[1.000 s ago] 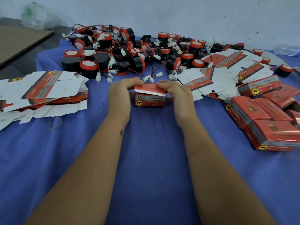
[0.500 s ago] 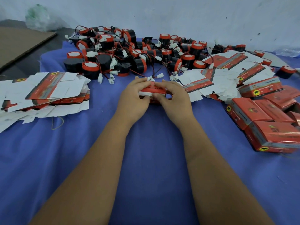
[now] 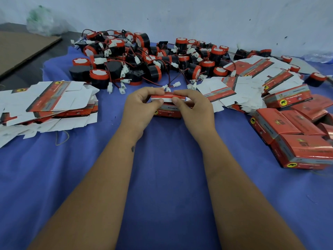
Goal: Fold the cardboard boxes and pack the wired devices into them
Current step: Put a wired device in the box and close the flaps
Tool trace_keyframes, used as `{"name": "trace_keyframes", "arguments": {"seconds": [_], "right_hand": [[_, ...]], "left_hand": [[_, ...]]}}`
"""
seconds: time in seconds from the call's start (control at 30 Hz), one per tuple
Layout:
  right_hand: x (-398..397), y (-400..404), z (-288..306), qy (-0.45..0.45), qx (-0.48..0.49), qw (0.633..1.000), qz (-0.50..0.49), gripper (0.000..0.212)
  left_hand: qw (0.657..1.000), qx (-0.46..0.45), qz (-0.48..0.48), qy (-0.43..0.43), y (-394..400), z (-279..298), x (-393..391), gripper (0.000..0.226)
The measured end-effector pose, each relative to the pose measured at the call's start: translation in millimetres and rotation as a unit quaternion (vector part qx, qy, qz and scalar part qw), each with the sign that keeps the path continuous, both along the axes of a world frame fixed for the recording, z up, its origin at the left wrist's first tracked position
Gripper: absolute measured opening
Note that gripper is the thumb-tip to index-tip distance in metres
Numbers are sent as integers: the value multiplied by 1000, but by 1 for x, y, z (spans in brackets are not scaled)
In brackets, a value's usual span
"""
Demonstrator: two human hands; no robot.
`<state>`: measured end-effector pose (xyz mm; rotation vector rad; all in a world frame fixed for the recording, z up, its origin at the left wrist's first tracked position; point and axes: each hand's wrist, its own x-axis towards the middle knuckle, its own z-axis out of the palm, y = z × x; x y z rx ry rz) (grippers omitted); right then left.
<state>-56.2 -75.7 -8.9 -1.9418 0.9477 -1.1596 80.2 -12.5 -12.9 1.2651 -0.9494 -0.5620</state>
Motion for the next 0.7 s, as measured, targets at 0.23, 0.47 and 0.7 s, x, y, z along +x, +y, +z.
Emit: {"name": "trace_keyframes", "arguments": {"seconds": [0.23, 0.47, 0.7], "right_hand": [[-1, 4, 3, -45, 13, 999, 0, 28], [-4, 0, 3, -69, 60, 996, 4, 23], [-3, -3, 1, -102, 87, 991, 5, 12]], "left_hand": [[994, -23, -10, 109, -3, -1, 3, 26], [991, -20, 22, 128, -5, -4, 7, 22], [993, -17, 33, 111, -5, -4, 7, 21]]}}
